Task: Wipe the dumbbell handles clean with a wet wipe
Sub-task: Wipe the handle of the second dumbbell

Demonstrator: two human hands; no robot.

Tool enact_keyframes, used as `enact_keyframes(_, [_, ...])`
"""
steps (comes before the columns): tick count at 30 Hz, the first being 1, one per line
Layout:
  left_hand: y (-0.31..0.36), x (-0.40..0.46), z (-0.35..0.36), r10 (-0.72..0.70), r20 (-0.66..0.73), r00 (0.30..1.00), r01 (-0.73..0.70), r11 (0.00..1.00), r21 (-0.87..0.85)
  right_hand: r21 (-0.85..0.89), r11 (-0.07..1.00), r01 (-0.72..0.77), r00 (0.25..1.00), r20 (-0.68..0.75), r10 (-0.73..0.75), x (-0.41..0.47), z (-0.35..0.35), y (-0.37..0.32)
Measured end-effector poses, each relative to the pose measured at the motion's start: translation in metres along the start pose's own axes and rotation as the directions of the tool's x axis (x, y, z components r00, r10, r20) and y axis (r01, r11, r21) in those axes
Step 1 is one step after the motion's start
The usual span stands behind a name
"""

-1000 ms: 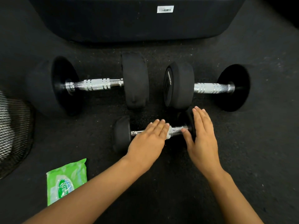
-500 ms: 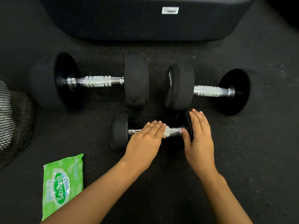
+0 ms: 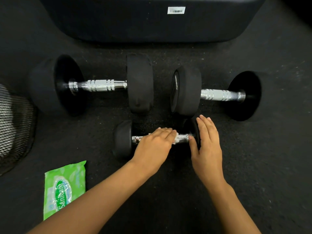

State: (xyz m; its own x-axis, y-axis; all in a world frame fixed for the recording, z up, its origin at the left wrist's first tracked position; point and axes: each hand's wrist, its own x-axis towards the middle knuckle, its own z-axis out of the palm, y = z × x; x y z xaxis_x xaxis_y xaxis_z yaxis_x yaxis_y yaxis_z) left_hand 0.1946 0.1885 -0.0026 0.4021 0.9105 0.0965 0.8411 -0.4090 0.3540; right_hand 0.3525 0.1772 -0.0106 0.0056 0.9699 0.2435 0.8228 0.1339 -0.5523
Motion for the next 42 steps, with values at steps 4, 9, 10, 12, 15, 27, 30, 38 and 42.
enact_keyframes(4, [-0.007,-0.005,-0.003,-0.057,-0.005,0.998,0.057,0.996,-0.062,-0.008,1.000,-0.002,1.000,0.019,0.002,0.002,-0.001,-0.001])
enact_keyframes(9, [0.001,-0.007,0.001,0.009,-0.020,1.000,-0.008,1.000,0.030,-0.009,1.000,-0.004,1.000,0.018,0.004,-0.001,-0.002,-0.001])
enact_keyframes(10, [0.001,-0.003,0.001,0.002,0.006,1.000,-0.002,1.000,0.016,-0.009,1.000,-0.005,1.000,0.021,0.005,0.000,-0.001,-0.001])
enact_keyframes(12, [-0.003,0.000,-0.001,-0.036,0.028,0.999,0.037,0.999,-0.040,-0.012,1.000,-0.008,0.999,0.031,0.008,0.002,-0.002,-0.002])
enact_keyframes(15, [-0.007,-0.012,-0.001,-0.078,0.011,0.997,0.078,0.997,-0.006,-0.013,1.000,-0.007,1.000,0.024,0.007,0.001,-0.003,-0.004])
enact_keyframes(27, [0.000,0.014,-0.019,-0.243,0.149,0.959,0.225,0.966,0.125,-0.022,1.000,0.000,0.997,0.074,0.002,0.007,-0.005,-0.002])
enact_keyframes(30, [-0.003,0.003,-0.013,-0.197,0.052,0.979,0.194,0.980,0.049,-0.018,1.000,0.001,0.998,0.067,0.000,0.006,-0.004,-0.001])
enact_keyframes(38, [-0.011,0.024,-0.012,-0.125,0.171,0.977,0.130,0.991,-0.022,-0.029,0.999,-0.016,0.998,0.064,0.018,0.006,-0.003,-0.002])
enact_keyframes(42, [-0.010,0.021,-0.027,-0.205,0.221,0.953,0.168,0.970,0.176,-0.037,0.999,-0.012,0.998,0.068,0.015,0.006,-0.005,-0.002])
